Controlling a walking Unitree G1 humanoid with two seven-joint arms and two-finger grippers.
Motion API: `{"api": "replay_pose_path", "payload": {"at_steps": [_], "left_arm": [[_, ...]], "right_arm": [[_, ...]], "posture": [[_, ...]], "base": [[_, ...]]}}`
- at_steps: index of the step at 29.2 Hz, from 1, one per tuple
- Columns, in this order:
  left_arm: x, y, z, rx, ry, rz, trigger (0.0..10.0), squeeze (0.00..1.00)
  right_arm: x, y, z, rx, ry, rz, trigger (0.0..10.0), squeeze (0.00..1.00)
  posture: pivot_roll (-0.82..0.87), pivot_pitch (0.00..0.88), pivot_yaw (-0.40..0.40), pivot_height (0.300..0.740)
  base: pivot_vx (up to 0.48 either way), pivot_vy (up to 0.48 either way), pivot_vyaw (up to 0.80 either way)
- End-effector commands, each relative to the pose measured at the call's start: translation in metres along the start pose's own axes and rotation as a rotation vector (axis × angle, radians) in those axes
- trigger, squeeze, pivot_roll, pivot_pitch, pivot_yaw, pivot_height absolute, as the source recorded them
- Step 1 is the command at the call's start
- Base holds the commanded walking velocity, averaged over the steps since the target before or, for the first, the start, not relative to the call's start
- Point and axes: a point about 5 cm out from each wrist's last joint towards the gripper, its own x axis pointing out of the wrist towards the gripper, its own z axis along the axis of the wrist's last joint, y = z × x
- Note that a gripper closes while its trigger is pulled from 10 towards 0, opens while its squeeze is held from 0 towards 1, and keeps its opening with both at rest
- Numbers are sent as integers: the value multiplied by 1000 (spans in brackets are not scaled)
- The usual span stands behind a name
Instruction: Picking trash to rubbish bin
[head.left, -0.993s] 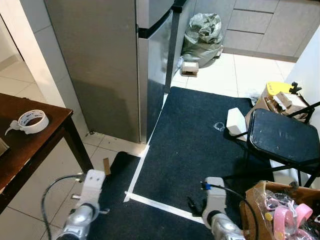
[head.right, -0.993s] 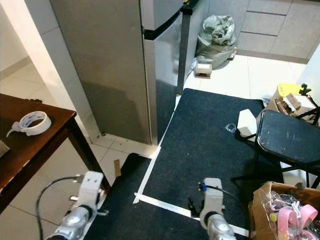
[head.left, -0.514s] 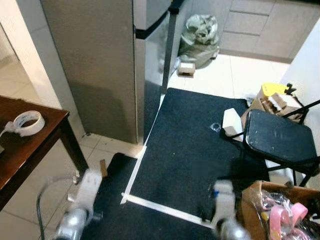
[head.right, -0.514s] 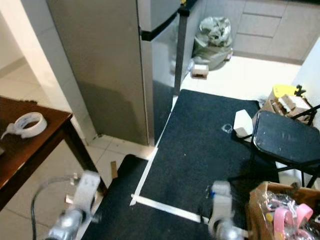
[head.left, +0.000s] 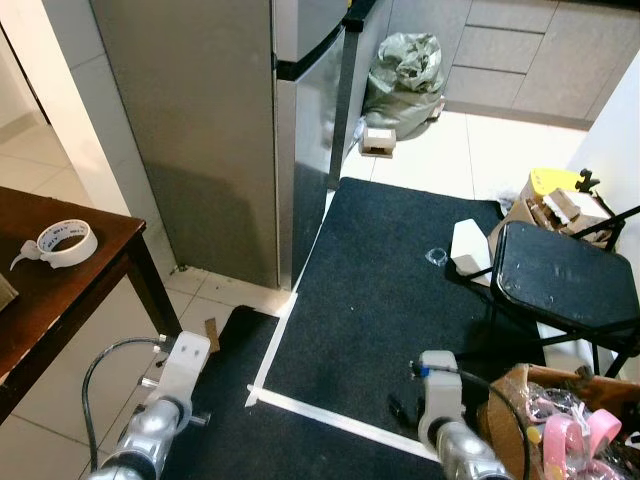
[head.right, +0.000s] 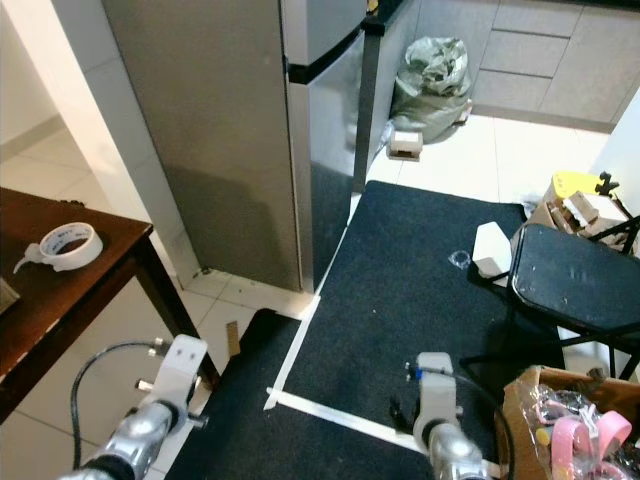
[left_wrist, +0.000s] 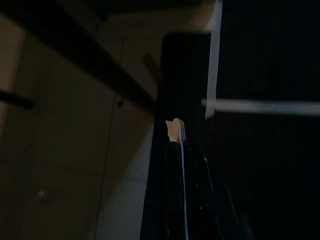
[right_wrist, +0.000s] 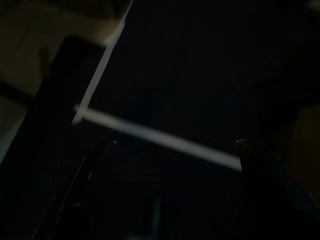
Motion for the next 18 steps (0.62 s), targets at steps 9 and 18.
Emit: {"api": "replay_pose_path", "payload": {"at_steps": [9, 18], "left_arm": [[-16, -5, -44, -40, 112, 15, 10000, 0], [-22, -13, -58, -85, 143, 4, 10000, 0]], "right_arm": [[-17, 17, -48, 50, 98, 26, 10000, 0], [-25, 16, -64, 84, 138, -3, 10000, 0]], "posture": [[40, 72, -13, 740], [35, 70, -15, 740]], "base": [[0, 0, 0], [0, 0, 0]]}}
